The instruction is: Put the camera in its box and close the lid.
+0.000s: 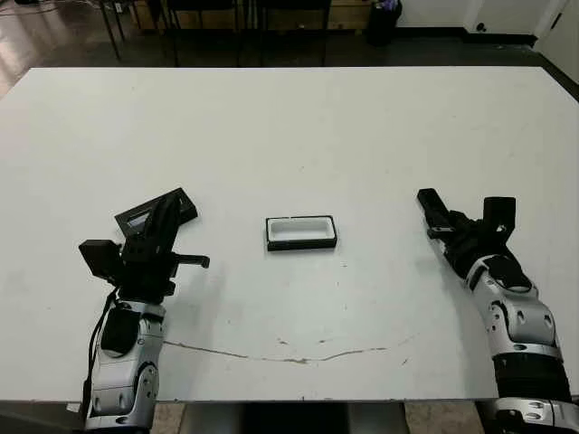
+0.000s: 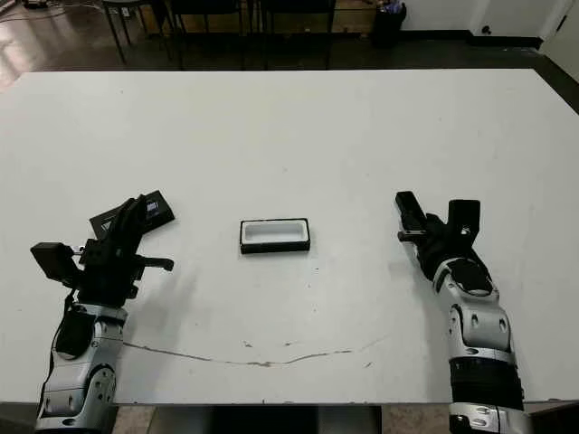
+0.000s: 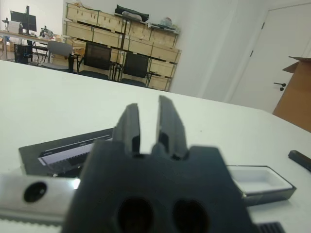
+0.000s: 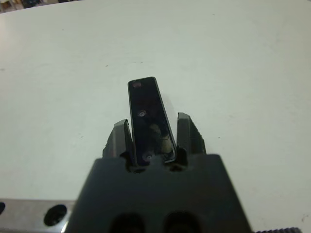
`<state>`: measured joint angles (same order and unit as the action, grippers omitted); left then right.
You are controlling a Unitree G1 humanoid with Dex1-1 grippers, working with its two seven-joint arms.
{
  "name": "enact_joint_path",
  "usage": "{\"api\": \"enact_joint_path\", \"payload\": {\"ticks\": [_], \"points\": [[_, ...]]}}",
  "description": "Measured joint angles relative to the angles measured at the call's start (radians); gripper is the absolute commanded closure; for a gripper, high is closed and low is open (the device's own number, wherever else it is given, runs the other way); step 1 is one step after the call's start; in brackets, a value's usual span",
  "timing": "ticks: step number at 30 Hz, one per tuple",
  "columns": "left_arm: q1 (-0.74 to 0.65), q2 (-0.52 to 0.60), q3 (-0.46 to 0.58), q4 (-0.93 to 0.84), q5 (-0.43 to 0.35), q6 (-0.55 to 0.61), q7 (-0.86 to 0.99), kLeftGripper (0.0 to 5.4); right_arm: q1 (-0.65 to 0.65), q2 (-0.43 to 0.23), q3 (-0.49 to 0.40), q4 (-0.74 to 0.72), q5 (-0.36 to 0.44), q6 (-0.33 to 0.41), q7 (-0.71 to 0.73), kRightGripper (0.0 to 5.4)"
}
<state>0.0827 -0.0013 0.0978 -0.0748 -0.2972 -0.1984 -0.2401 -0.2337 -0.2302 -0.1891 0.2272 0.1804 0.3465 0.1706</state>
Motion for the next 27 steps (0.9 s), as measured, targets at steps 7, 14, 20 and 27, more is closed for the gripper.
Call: {"api": "enact_joint_path", "payload": {"ticks": [7, 14, 20, 27], "points": [[0.003, 0.0, 0.0, 0.002, -0.001, -0.002, -0.003, 5.4, -0.022, -0.07, 0.009, -0.034, 0.014, 0.126, 0.071, 5.12], [0.005, 0.0, -0.002, 0.005, 0.008, -0.018, -0.005, 5.4, 0.038, -0.149, -0.014, -0.194, 0.132, 0.235, 0.255, 5.18], [0.015, 0.0, -0.004, 0.005, 0.031, -0.032, 0.001, 5.4, -0.075, -0.204, -0.086, -0.237, 0.347, 0.269, 0.452, 5.18], [0.025, 0.0, -0.011, 0.004, 0.055, -0.036, 0.01, 5.4, -0.212, -0.22, -0.006, -0.214, 0.374, 0.268, 0.576, 5.18]]}}
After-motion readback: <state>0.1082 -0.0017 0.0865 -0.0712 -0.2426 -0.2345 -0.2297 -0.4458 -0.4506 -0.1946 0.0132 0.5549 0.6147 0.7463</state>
